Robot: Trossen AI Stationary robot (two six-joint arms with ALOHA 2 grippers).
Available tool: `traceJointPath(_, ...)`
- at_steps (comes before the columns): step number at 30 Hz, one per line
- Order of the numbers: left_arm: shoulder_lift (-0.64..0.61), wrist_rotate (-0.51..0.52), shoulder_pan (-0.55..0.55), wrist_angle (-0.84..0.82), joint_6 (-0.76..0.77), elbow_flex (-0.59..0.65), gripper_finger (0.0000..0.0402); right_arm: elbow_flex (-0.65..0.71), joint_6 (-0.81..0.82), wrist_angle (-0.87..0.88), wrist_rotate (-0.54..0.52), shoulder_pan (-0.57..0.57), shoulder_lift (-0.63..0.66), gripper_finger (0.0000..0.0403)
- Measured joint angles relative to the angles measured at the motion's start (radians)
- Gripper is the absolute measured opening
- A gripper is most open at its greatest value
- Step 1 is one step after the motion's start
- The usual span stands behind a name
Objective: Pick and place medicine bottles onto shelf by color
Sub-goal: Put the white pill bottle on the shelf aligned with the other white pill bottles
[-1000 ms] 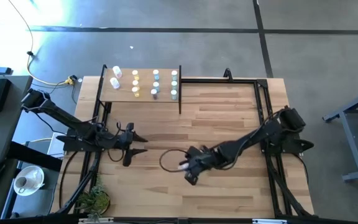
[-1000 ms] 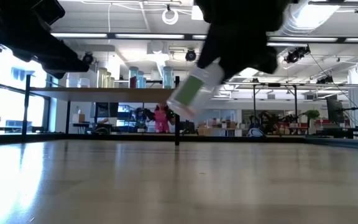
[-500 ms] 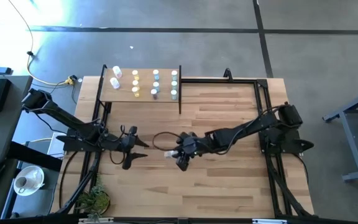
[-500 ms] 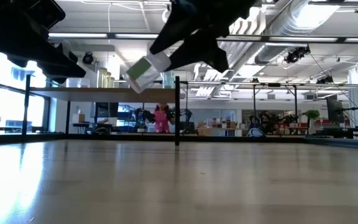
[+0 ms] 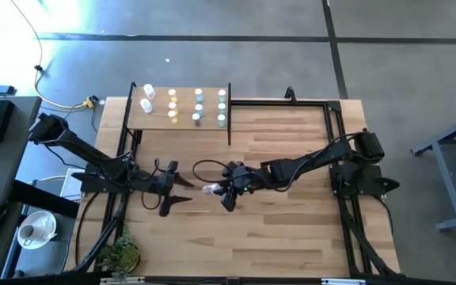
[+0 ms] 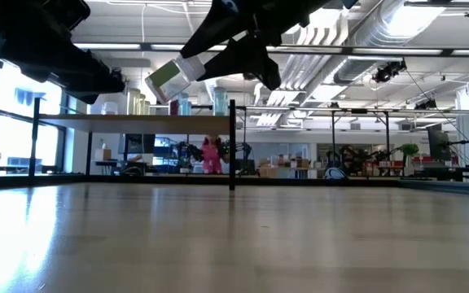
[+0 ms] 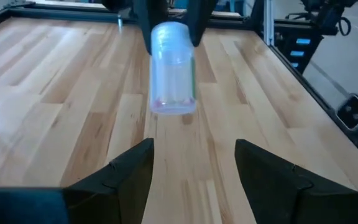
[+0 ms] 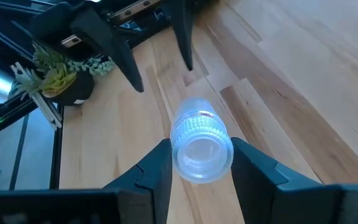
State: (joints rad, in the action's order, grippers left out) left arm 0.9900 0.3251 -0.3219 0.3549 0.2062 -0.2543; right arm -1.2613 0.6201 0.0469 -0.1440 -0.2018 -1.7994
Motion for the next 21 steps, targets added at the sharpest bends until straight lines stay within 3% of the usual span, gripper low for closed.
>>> traceJointPath(9,0.07,-0.048,0.044,0.027,0.0,-0.087,0.0219,0.0,-0.016,0.008,0.0,0.0,0.0,0.0124)
traceJointPath(21,0.306,-0.053,0.114,-0.031,-0.06,-0.267,0.022,0.0,-0.018,0.016,0.003,-0.011,0.0,0.0124)
